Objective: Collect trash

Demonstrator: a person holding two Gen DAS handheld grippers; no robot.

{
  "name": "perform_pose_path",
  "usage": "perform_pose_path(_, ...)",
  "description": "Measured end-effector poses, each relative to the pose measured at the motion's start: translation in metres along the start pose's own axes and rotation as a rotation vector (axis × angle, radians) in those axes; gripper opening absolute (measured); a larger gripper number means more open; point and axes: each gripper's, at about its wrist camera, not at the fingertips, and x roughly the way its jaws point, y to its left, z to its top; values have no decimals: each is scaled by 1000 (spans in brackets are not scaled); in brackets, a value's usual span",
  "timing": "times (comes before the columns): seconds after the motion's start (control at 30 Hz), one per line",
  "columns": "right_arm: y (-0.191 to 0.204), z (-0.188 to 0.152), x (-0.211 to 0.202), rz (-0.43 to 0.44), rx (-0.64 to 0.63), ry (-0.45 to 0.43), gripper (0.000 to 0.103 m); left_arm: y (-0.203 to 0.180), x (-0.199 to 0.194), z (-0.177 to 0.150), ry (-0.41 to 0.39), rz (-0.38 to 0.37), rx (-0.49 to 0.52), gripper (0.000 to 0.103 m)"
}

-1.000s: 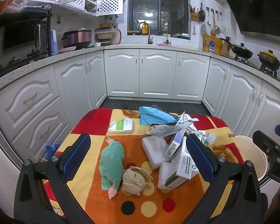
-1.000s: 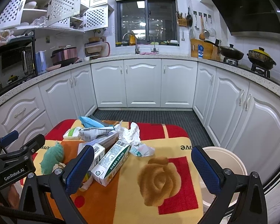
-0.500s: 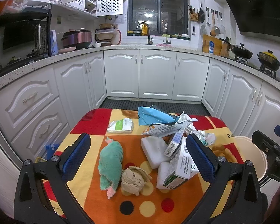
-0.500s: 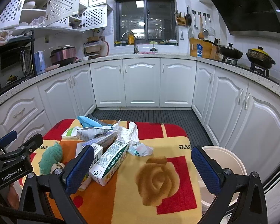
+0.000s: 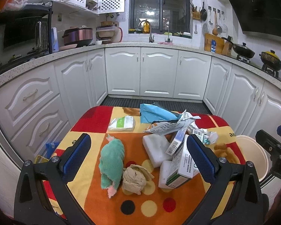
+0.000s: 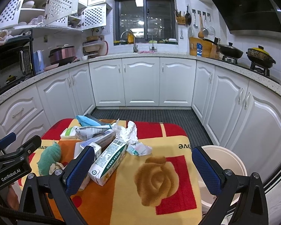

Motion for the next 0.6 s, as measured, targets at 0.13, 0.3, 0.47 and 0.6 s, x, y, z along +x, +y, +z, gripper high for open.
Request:
perform_pose_path(0.13,0,0,1,-3,1,3,103,0,2,-2,3,-1,4,102)
perform_pose_path(0.3,-1,-2,3,-3,6,7,103,-1,2,-2,3,-7,3,102)
perform_pose_path(0.47,-2,-2,3,2,9,9,103,-1,2,-2,2,-9,2,102)
perform_pose_path(0.6,-5,-3,4,5,18,17,103,-2,2,-2,1,-8,4,102)
